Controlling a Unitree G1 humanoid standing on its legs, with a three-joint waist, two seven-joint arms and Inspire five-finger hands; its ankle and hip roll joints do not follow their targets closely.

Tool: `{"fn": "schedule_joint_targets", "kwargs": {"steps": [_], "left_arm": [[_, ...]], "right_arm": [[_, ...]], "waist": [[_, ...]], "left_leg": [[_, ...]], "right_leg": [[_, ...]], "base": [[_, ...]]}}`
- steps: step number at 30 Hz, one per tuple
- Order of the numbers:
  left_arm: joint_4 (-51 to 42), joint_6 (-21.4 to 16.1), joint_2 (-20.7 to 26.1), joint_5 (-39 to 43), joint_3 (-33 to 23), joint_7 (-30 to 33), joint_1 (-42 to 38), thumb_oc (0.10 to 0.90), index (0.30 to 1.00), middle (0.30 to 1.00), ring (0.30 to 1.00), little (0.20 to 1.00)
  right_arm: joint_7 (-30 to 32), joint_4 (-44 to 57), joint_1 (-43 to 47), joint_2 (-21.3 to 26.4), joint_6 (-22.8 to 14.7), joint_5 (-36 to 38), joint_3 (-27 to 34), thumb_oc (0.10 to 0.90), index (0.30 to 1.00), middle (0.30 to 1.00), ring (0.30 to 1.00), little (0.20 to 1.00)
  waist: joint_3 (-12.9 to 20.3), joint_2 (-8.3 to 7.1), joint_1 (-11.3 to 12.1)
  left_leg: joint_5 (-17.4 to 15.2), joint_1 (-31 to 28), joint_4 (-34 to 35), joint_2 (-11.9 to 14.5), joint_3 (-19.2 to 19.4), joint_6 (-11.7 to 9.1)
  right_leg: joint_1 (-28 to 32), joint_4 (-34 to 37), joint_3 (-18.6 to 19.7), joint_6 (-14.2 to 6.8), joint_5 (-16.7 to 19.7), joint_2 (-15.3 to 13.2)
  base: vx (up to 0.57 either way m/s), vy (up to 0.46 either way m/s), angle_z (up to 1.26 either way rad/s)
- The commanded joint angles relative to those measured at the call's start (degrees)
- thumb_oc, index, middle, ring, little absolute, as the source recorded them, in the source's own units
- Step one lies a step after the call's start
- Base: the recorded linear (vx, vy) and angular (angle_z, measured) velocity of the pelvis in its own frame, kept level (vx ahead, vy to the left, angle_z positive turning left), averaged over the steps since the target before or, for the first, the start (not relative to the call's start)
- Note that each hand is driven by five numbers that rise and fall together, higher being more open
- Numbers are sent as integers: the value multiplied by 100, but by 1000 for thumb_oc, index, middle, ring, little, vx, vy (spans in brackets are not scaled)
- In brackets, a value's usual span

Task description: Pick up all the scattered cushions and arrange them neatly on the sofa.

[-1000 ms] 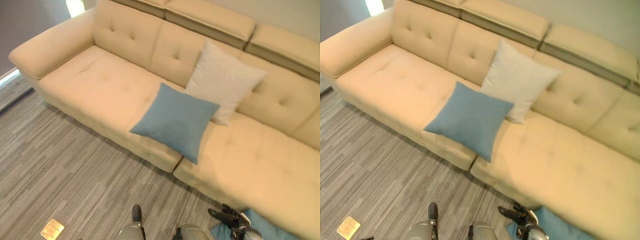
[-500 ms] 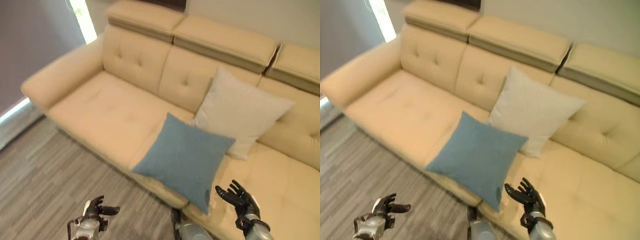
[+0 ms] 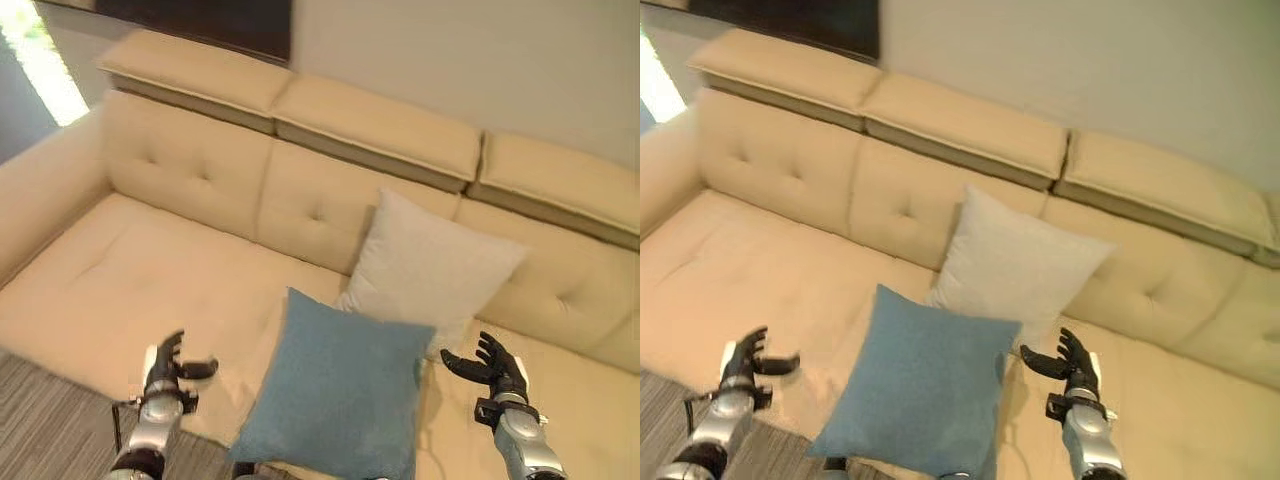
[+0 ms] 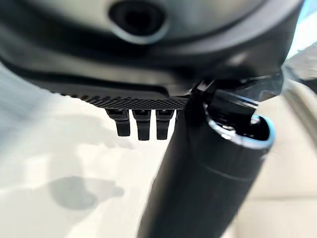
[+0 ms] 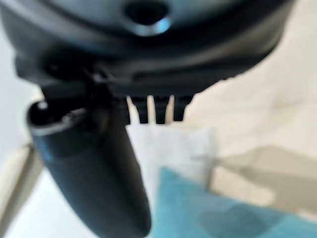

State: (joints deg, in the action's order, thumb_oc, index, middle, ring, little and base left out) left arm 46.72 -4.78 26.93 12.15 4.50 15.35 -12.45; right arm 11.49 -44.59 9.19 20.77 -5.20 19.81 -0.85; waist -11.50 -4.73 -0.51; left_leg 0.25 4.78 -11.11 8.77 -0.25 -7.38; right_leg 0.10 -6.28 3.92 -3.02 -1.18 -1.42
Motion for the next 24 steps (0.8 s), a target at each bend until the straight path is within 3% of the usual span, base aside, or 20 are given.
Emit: {"fn": "schedule_joint_targets", "kwargs": {"steps": [1,3,6,7,12,16,19,22,24], "left_arm": [[-978,-408,-95,669,345,-460,-246,800,900,900,900,900],[-1024,-316,-210,915,488,-711,-243,800,900,900,900,900],[-1149,-119,-333,987,854,-995,-178,800,900,900,900,900],[-1149,-119,-334,987,854,-995,-179,800,900,900,900,900],[-444,223,-663,904,1400,-1385,-55,800,900,900,900,900],[457,317,-1018,1305,1847,-1654,-255,800,900,900,900,900],[970,329,-1286,2032,2209,-1879,-750,800,900,900,900,900],[1377,371,-1634,2230,2626,-1957,-1514,800,900,900,900,900],[2022,399,-2194,2605,2727,-1928,-2352,800,900,900,900,900]], "right_arm": [[114,33,-29,534,-107,20,196,800,900,900,900,900],[-52,-125,220,570,-82,294,115,800,900,900,900,900],[-238,-3,669,727,-61,405,-122,800,900,900,900,900],[-238,-4,670,728,-61,405,-123,800,900,900,900,900],[-563,52,1450,787,126,390,-762,800,900,900,900,900],[-682,-296,2420,786,219,517,-1334,800,900,900,900,900],[-797,-754,3105,620,278,705,-1795,800,900,900,900,900],[-979,-1000,3546,380,348,981,-2264,800,900,900,900,900],[-1078,-812,3691,-28,367,1311,-2767,800,900,900,900,900]], "waist": [[286,332,105],[236,398,79],[108,629,22],[110,630,22],[-57,1010,-21],[-361,1188,-5],[-640,1227,-13],[-870,1188,-73],[-1011,1049,-164]], "left_leg": [[61,476,529,183,243,154],[63,572,457,152,293,138],[99,780,531,133,317,143],[99,784,530,134,317,143],[178,1019,635,54,421,168],[218,1275,531,8,530,172],[314,1493,532,3,554,137],[443,1649,600,-8,550,79],[596,1782,744,4,561,1]], "right_leg": [[-409,-480,-819,-438,-740,-730],[-435,-213,-775,-446,-621,-753],[-690,-57,-654,-464,-485,-782],[-694,-58,-654,-464,-485,-781],[-1234,-124,-386,-505,-364,-825],[-1615,-189,-179,-535,-270,-818],[-1854,-198,-73,-571,-197,-811],[-1993,-156,-41,-602,-148,-839],[-2113,-66,-15,-628,-70,-857]], "base": [[36,5,-59],[-55,1,-55],[-121,37,-43],[-92,56,-26],[-71,77,-15],[-114,73,-16],[-120,11,-24],[-79,-32,-10],[-60,-66,-3]]}}
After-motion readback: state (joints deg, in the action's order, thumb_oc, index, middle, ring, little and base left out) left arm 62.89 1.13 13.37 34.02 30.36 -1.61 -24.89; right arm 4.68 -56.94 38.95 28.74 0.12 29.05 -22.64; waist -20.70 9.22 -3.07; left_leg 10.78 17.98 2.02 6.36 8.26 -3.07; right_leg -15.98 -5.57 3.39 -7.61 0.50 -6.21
